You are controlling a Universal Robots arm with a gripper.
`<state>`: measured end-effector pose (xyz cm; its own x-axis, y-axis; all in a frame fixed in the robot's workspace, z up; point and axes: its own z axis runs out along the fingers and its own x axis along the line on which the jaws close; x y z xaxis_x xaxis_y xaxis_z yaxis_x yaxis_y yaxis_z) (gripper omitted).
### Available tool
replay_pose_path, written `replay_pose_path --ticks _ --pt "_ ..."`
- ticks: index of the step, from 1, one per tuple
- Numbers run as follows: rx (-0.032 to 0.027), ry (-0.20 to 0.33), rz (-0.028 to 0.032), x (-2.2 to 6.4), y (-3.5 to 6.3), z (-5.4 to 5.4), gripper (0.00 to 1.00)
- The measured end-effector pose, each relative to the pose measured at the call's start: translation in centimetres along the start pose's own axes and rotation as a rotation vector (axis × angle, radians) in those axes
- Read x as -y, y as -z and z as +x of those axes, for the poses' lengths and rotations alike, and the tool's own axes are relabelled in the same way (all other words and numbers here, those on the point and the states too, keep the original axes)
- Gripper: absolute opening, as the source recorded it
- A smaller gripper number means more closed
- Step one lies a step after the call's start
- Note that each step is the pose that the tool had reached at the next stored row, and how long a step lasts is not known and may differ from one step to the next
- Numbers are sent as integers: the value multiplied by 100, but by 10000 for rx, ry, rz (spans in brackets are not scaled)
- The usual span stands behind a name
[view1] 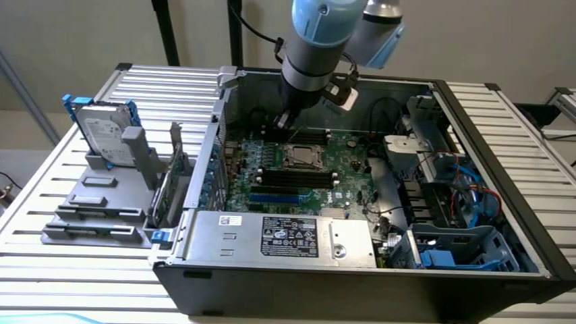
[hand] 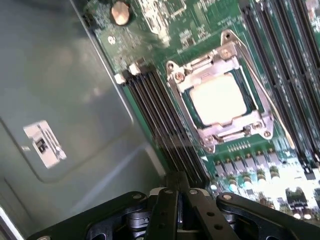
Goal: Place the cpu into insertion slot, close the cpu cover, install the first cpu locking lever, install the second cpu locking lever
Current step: 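Install the first cpu locking lever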
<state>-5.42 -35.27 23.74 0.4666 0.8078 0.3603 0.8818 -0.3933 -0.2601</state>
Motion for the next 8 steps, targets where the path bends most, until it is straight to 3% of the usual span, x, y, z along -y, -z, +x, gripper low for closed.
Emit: replay_pose_path --ticks 8 --pt "7 -21 -15 -45 -37 2 11"
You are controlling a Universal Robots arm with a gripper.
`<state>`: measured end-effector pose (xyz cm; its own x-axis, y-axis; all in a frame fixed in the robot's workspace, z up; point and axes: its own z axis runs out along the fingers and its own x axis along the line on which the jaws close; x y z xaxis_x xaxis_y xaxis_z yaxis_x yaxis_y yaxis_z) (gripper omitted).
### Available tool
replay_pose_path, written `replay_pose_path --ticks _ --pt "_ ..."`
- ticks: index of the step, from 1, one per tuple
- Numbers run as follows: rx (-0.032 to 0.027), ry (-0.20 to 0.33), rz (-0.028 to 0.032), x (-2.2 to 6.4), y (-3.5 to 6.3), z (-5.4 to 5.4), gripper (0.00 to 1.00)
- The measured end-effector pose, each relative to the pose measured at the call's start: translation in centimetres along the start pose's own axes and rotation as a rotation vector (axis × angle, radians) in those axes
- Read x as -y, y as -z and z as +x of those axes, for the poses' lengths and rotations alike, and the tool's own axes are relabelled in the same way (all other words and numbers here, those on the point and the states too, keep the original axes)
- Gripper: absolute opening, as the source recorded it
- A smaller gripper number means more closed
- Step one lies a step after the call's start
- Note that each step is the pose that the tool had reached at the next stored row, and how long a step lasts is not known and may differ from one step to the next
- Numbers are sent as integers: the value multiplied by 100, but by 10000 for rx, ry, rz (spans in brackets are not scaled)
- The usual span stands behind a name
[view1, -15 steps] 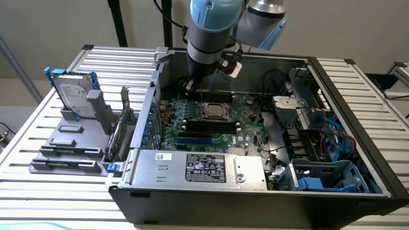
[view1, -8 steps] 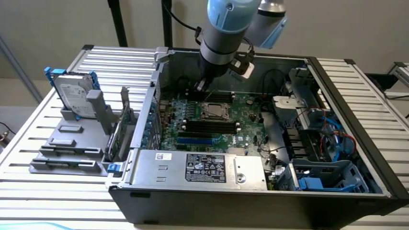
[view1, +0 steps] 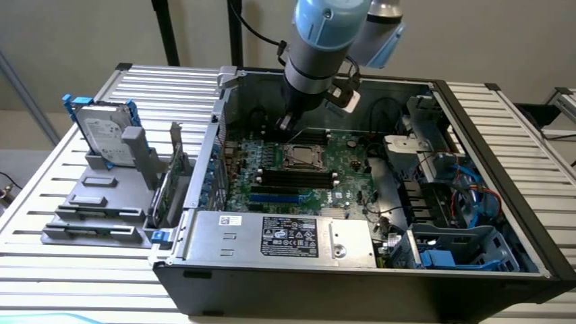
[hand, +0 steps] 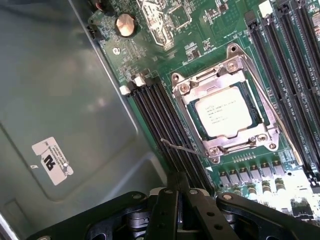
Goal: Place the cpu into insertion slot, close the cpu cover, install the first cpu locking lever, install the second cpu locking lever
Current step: 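Install the first cpu locking lever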
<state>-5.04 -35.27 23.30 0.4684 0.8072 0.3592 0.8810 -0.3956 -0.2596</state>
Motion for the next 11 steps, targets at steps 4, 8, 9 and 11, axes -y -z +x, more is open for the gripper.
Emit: replay_pose_path --ticks 4,8,9,11 --pt "46 -3 -24 -17 -55 -24 11" --pt "132 -10 -70 -29 -94 -42 11" --pt "168 -12 -90 -32 -103 -46 11" --pt "226 -15 -120 -36 -121 -53 11"
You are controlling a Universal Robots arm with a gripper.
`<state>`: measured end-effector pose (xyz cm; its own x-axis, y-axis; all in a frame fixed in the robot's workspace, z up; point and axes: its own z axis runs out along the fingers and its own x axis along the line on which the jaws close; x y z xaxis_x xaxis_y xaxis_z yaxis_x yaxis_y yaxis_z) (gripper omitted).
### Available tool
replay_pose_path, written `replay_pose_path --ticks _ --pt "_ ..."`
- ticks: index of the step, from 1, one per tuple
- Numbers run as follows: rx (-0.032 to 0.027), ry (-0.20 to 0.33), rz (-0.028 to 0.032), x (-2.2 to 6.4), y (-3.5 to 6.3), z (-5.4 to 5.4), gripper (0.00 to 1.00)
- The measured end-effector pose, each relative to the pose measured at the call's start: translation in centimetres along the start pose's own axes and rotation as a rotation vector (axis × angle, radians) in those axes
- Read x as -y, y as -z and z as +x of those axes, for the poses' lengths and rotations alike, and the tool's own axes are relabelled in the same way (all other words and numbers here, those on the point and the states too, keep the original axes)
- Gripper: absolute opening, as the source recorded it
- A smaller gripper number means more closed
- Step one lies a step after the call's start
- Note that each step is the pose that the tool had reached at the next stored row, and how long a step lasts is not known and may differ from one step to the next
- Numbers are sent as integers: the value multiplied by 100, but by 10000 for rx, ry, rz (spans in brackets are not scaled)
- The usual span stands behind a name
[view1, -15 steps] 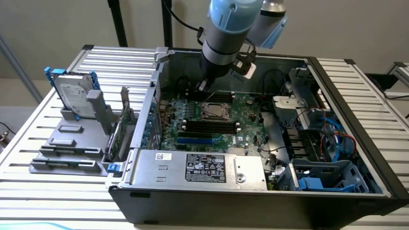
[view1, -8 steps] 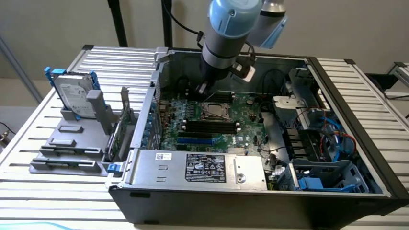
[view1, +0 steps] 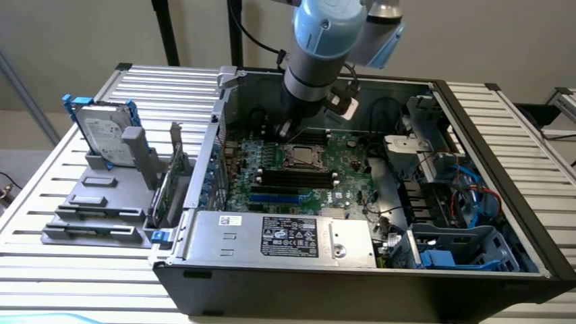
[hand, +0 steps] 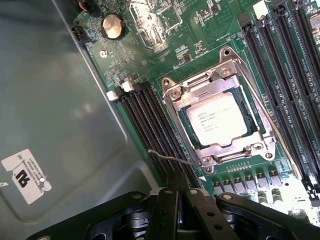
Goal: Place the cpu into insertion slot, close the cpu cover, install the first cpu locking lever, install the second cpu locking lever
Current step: 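Install the first cpu locking lever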
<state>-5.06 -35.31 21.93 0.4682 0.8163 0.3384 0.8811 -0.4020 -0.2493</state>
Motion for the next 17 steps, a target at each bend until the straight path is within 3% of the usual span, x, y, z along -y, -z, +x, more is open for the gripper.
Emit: replay_pose_path --ticks 12,17 --pt "326 -12 -165 11 -125 -51 11" --pt "398 -18 -205 40 -171 -6 11"
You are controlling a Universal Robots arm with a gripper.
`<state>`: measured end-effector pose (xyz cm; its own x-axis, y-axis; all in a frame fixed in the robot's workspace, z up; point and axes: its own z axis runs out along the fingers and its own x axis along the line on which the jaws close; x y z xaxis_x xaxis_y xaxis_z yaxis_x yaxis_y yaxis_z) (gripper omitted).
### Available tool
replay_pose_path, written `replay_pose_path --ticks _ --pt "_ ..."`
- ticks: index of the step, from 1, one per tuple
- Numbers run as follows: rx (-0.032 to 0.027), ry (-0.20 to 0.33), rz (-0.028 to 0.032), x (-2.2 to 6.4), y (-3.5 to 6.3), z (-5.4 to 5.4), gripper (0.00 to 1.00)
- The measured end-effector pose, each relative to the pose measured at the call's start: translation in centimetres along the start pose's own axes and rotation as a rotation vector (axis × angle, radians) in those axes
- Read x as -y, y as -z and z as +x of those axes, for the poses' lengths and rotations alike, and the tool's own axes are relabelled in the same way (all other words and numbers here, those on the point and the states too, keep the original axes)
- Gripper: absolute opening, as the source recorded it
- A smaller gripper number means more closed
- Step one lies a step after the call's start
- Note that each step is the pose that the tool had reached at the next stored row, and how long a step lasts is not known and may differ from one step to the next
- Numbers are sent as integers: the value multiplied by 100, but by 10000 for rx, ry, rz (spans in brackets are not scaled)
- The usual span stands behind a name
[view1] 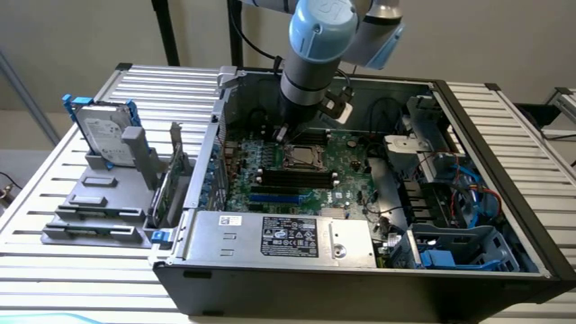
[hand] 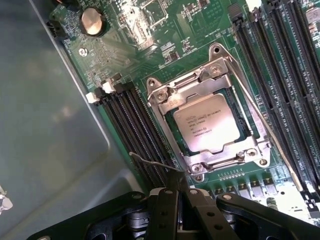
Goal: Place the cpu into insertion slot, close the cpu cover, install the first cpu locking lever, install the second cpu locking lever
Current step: 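Install the first cpu locking lever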
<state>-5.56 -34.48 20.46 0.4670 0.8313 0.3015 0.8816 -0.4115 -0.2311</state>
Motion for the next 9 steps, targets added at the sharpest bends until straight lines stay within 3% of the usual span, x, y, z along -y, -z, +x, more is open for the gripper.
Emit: replay_pose_path --ticks 9 --pt "149 -10 -78 10 -33 37 11"
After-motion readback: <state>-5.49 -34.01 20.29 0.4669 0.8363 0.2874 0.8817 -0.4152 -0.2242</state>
